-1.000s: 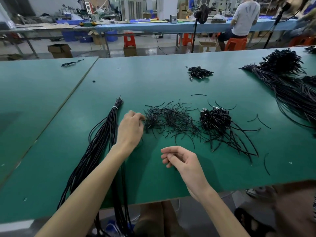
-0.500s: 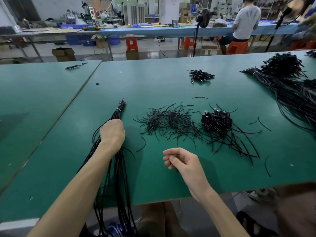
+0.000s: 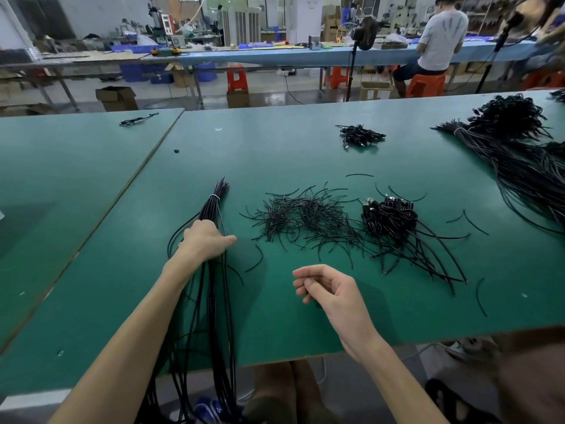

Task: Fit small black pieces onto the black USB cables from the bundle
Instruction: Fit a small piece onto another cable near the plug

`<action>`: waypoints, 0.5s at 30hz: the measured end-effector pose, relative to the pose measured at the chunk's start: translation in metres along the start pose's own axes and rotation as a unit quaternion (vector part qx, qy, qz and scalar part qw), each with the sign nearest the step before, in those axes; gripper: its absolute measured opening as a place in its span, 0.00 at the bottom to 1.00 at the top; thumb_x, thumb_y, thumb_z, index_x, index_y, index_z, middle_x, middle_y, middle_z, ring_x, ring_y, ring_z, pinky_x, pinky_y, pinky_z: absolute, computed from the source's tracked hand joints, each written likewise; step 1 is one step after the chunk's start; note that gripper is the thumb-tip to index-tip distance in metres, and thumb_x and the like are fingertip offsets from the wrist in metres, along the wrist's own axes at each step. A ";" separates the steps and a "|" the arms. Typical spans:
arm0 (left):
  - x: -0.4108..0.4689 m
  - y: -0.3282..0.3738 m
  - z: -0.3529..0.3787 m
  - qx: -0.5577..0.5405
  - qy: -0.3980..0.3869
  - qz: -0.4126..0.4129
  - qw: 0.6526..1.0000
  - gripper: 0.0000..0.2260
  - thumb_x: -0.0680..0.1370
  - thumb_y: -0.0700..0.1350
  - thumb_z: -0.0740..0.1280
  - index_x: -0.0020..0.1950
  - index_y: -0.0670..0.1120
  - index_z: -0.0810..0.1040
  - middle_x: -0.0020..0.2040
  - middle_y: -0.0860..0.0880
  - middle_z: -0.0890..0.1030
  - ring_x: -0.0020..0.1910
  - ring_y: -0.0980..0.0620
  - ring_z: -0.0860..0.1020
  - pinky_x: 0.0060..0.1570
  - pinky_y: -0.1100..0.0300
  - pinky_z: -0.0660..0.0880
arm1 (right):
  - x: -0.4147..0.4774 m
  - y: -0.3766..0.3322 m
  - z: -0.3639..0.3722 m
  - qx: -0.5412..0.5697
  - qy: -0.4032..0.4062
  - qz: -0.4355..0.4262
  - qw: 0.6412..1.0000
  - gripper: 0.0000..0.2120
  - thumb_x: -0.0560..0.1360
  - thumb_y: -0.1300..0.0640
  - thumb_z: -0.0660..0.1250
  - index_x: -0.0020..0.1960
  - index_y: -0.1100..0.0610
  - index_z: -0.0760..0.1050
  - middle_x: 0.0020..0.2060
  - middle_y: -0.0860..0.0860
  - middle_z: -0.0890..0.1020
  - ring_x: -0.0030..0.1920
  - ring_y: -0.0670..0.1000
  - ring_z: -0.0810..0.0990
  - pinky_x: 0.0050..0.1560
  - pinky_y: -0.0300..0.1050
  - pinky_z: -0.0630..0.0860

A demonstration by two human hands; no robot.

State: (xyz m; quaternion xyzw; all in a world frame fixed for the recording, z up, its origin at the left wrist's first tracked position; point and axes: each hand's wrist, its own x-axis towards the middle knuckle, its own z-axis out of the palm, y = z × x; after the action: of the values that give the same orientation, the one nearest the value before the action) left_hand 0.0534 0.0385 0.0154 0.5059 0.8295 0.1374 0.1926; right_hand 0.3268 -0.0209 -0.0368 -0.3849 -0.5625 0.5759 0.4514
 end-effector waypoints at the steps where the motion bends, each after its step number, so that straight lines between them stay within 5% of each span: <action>1: -0.001 -0.001 -0.001 -0.001 -0.023 0.007 1.000 0.16 0.76 0.53 0.70 0.34 0.43 0.76 0.42 0.46 0.77 0.51 0.42 0.74 0.51 0.51 0.76 | 0.000 0.000 0.000 -0.001 0.000 0.000 1.000 0.12 0.81 0.69 0.65 0.54 0.58 0.84 0.45 0.55 0.87 0.46 0.51 0.85 0.48 0.41 0.80; 4: -0.009 -0.001 -0.002 0.023 -0.061 0.037 0.997 0.05 0.76 0.54 0.69 0.42 0.56 0.81 0.60 0.47 0.72 0.66 0.42 0.65 0.66 0.47 0.70 | 0.000 -0.001 0.000 -0.002 -0.002 -0.002 1.000 0.12 0.81 0.69 0.65 0.54 0.58 0.84 0.45 0.55 0.87 0.46 0.51 0.85 0.48 0.40 0.80; 9: -0.026 0.010 -0.006 -0.032 -0.038 0.057 0.997 0.04 0.76 0.53 0.70 0.40 0.58 0.81 0.55 0.46 0.78 0.66 0.43 0.68 0.68 0.46 0.69 | 0.000 -0.001 0.001 -0.017 -0.014 -0.001 1.000 0.12 0.82 0.69 0.65 0.54 0.57 0.84 0.45 0.54 0.87 0.46 0.50 0.85 0.47 0.40 0.80; 11: -0.033 0.019 -0.007 -0.058 -0.045 0.092 0.993 0.06 0.76 0.52 0.71 0.39 0.58 0.81 0.52 0.48 0.79 0.57 0.47 0.73 0.64 0.48 0.73 | -0.001 -0.002 0.001 -0.027 -0.019 -0.004 0.999 0.11 0.82 0.68 0.64 0.54 0.57 0.84 0.45 0.54 0.87 0.46 0.49 0.85 0.47 0.40 0.79; 13: -0.047 0.030 -0.006 -0.153 -0.100 0.138 0.973 0.07 0.76 0.49 0.72 0.37 0.55 0.83 0.40 0.52 0.79 0.39 0.55 0.73 0.46 0.58 0.72 | -0.001 -0.003 0.002 -0.040 -0.027 -0.008 0.999 0.10 0.83 0.64 0.65 0.54 0.56 0.84 0.45 0.53 0.87 0.45 0.48 0.84 0.47 0.40 0.79; 15: -0.060 0.040 -0.002 -0.224 -0.157 0.174 0.946 0.06 0.77 0.48 0.72 0.40 0.53 0.83 0.37 0.54 0.81 0.35 0.58 0.73 0.39 0.62 0.68 | -0.002 -0.005 0.004 -0.058 -0.044 -0.010 0.997 0.08 0.83 0.58 0.66 0.56 0.55 0.84 0.46 0.52 0.87 0.44 0.46 0.84 0.46 0.39 0.79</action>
State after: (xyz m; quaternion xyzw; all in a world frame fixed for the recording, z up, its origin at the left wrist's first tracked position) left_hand 0.1090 0.0035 0.0450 0.6016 0.6352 0.2700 0.4021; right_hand 0.3241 -0.0238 -0.0312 -0.3793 -0.6178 0.5543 0.4089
